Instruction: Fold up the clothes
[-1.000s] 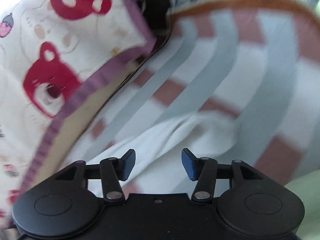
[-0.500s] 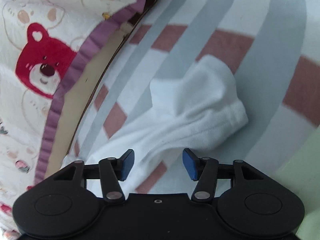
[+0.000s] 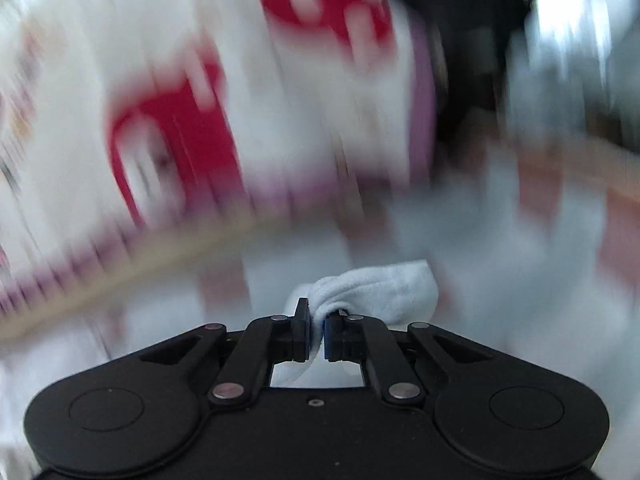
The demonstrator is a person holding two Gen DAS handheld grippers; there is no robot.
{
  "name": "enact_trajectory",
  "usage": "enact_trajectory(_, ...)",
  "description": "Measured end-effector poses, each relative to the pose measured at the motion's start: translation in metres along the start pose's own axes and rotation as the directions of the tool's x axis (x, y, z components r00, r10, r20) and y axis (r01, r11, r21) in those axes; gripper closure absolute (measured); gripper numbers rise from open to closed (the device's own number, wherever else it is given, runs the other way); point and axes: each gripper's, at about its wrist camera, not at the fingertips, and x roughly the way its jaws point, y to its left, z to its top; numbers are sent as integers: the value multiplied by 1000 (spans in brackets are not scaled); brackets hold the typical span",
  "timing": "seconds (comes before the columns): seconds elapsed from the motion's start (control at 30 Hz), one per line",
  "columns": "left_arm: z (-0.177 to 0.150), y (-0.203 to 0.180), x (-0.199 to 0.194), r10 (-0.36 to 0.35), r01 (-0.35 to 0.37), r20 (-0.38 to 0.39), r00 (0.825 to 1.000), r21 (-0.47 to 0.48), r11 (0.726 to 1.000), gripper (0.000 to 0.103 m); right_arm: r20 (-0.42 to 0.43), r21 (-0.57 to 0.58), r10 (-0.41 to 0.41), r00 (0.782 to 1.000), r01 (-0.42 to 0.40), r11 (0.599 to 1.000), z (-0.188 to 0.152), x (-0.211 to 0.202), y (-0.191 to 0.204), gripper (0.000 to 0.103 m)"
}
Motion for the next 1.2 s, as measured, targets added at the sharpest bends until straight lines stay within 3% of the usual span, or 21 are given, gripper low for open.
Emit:
enact_trajectory(0.07, 1, -11, 3, -90, 91, -55, 994, 0, 996, 95, 139, -85, -91, 986, 104, 991, 17, -2, -10, 97)
enact_trajectory(0.1, 0, -17, 3, -115, 116, -73, 991, 7, 993, 88, 101, -81, -163, 981, 172, 982, 19, 13, -25, 96)
enact_trajectory(0.13, -1, -23, 3, -139, 140, -91, 986, 13, 990, 72, 55, -85, -234, 971, 238, 968, 19, 30, -39, 96)
enact_trajectory(0.2, -3, -33, 1, -172, 178, -123, 977, 34, 983, 57, -85, -146, -369, 926, 354, 924, 6, 66, -61, 81)
enact_trajectory(0.27, -5, -33, -10, -133, 148, -134, 982, 104, 984, 56, -163, -220, -462, 872, 424, 879, -9, 85, -71, 78)
enact_trajectory(0.37, -9, -18, -32, -36, 61, -141, 989, 182, 981, 56, -220, -134, -474, 853, 455, 881, -26, 80, -77, 67)
enact_trajectory(0.5, -18, 13, -57, 6, 28, -187, 982, 180, 983, 56, -282, 55, -232, 931, 257, 965, -47, 38, -51, 64)
enact_trajectory(0.53, -22, 18, -60, 31, 6, -193, 981, 188, 982, 56, -312, 73, -117, 943, 146, 987, -53, 25, -36, 64)
enact_trajectory(0.57, -26, 24, -61, 55, -16, -198, 979, 193, 981, 56, -342, 92, 1, 940, 33, 995, -59, 11, -19, 64)
enact_trajectory(0.6, -30, 29, -61, 81, -41, -201, 976, 194, 980, 56, -382, 110, 118, 917, -82, 991, -68, -3, 2, 64)
enact_trajectory(0.63, -34, 35, -62, 100, -61, -205, 974, 188, 980, 56, -425, 139, 226, 877, -183, 973, -78, -17, 22, 64)
enact_trajectory(0.7, -41, 45, -64, 112, -80, -215, 970, 152, 985, 56, -509, 192, 411, 757, -365, 911, -100, -42, 61, 65)
enact_trajectory(0.73, -45, 49, -66, 113, -85, -222, 968, 134, 987, 56, -547, 203, 463, 697, -426, 882, -112, -53, 79, 65)
enact_trajectory(0.77, -49, 52, -67, 128, -102, -234, 964, 120, 988, 56, -582, 203, 489, 650, -466, 861, -123, -62, 93, 65)
enact_trajectory(0.87, -58, 55, -69, 252, -226, -283, 925, 120, 967, 56, -668, 174, 478, 570, -505, 845, -152, -87, 122, 64)
enact_trajectory(0.9, -60, 55, -72, 261, -234, -283, 923, 125, 964, 56, -678, 190, 489, 548, -512, 838, -159, -93, 125, 64)
enact_trajectory(1.0, -65, 57, -82, 238, -217, -288, 928, 104, 971, 55, -679, 241, 531, 508, -529, 814, -181, -114, 132, 56)
enact_trajectory(1.1, -68, 61, -88, 252, -234, -299, 921, 94, 968, 55, -711, 224, 499, 495, -514, 828, -197, -117, 141, 51)
enact_trajectory(1.13, -67, 63, -92, 257, -242, -298, 919, 88, 966, 55, -721, 193, 480, 499, -521, 832, -201, -119, 148, 53)
enact_trajectory(1.17, -67, 65, -96, 263, -250, -298, 918, 81, 965, 55, -726, 154, 462, 510, -534, 831, -204, -121, 154, 83)
enact_trajectory(1.2, -66, 68, -99, 268, -258, -297, 916, 75, 963, 55, -711, 88, 452, 539, -570, 817, -200, -128, 161, 96)
